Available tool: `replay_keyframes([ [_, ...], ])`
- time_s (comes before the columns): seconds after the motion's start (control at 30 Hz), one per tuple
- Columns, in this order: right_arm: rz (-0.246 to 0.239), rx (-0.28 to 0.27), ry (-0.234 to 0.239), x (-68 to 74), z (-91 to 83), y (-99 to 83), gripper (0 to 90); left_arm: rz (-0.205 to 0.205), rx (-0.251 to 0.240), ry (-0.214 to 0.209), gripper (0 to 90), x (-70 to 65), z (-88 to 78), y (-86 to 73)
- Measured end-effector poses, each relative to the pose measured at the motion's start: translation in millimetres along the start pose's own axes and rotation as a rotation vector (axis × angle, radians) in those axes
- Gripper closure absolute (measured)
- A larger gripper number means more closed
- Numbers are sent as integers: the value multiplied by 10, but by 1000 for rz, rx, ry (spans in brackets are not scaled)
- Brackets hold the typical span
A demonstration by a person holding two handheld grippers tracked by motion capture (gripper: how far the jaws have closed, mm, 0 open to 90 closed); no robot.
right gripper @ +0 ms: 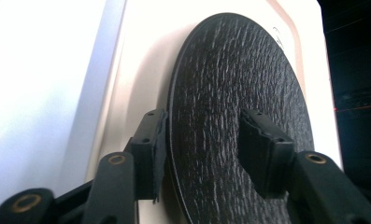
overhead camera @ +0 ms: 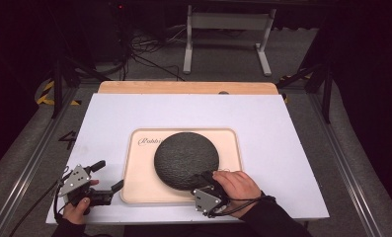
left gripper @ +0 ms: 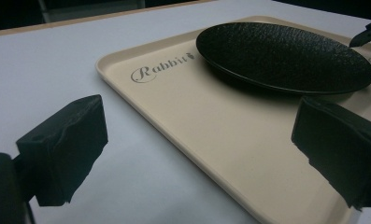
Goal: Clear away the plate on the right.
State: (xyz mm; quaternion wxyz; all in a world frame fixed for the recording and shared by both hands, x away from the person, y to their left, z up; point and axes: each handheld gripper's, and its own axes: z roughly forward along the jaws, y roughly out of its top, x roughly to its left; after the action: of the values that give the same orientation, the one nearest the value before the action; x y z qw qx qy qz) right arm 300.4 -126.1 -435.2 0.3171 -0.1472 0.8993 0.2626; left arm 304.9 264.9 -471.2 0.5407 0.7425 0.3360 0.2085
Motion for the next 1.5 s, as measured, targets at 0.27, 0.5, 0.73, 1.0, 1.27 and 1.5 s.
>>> replay_keyframes([
  [0.27,243,-163,-8,-72,-133,-97,416,-1,-1,-2,43,1,0,0],
  [0.5,432,-262,-61,-182,-284,-247,370,-1,-1,-2,43,1,0,0],
  [0.73,578,-366,-88,-267,-453,-374,309,-6,1,-4,43,7,5,1],
  [1.0,691,-405,-125,-315,-638,-563,247,-9,3,-9,43,15,9,3],
  [1.27,816,-451,-137,-339,-790,-794,228,-10,5,-13,43,20,9,4],
  [1.5,853,-439,-167,-327,-908,-982,214,-11,6,-14,43,22,9,5],
])
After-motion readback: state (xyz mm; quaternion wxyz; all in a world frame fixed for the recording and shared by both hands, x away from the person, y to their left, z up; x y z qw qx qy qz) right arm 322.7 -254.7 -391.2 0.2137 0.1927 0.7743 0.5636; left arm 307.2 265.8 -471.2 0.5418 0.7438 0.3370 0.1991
